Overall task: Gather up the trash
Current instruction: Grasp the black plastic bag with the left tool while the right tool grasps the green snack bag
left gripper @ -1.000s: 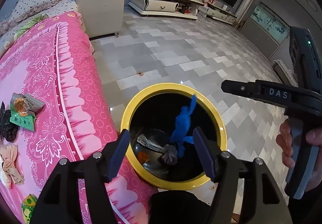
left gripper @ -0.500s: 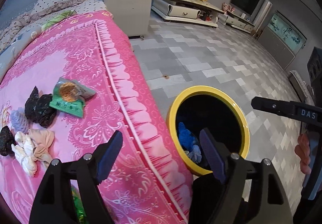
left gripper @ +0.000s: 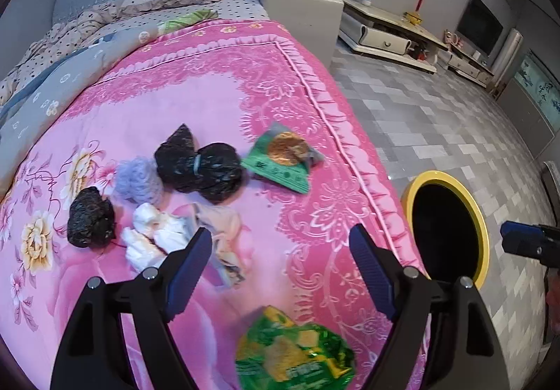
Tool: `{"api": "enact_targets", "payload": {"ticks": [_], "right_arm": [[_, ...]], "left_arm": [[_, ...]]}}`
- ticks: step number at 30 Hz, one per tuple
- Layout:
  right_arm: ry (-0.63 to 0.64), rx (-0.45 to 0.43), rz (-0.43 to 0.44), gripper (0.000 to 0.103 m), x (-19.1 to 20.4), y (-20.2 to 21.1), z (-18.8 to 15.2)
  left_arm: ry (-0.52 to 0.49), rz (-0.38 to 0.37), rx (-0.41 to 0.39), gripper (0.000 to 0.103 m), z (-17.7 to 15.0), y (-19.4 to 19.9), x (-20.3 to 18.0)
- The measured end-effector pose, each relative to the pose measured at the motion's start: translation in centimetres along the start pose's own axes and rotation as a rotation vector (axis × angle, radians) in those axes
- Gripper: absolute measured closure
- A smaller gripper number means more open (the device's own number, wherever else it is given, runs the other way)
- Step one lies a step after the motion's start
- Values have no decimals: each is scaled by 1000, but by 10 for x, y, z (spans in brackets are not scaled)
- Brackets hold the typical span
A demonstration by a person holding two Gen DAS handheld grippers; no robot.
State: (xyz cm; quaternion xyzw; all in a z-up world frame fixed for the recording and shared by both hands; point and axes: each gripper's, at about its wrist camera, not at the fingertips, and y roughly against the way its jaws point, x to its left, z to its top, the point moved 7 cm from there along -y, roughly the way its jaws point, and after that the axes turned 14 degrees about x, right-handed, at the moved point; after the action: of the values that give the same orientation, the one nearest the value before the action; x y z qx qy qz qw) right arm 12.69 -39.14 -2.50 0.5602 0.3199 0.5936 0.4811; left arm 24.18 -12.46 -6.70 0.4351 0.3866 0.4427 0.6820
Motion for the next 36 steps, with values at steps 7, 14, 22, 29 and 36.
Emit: {"api": "enact_targets", "payload": {"ticks": [7, 14, 22, 29, 36], "right_arm": [[97, 90, 29, 50, 57, -32, -6], [165, 176, 46, 50, 98, -63, -11], [229, 269, 62, 45, 130, -89, -25], [270, 322, 46, 42, 143, -106, -28], [299, 391, 28, 42, 152, -134, -31]], "left_arm": [[88, 52, 15, 26, -2, 1, 71], [187, 87, 42, 26, -6, -5, 136], [282, 79, 86, 26, -6, -22, 188], [328, 75, 124, 26, 6, -42, 211], [350, 58, 188, 26, 14, -70, 219]]}}
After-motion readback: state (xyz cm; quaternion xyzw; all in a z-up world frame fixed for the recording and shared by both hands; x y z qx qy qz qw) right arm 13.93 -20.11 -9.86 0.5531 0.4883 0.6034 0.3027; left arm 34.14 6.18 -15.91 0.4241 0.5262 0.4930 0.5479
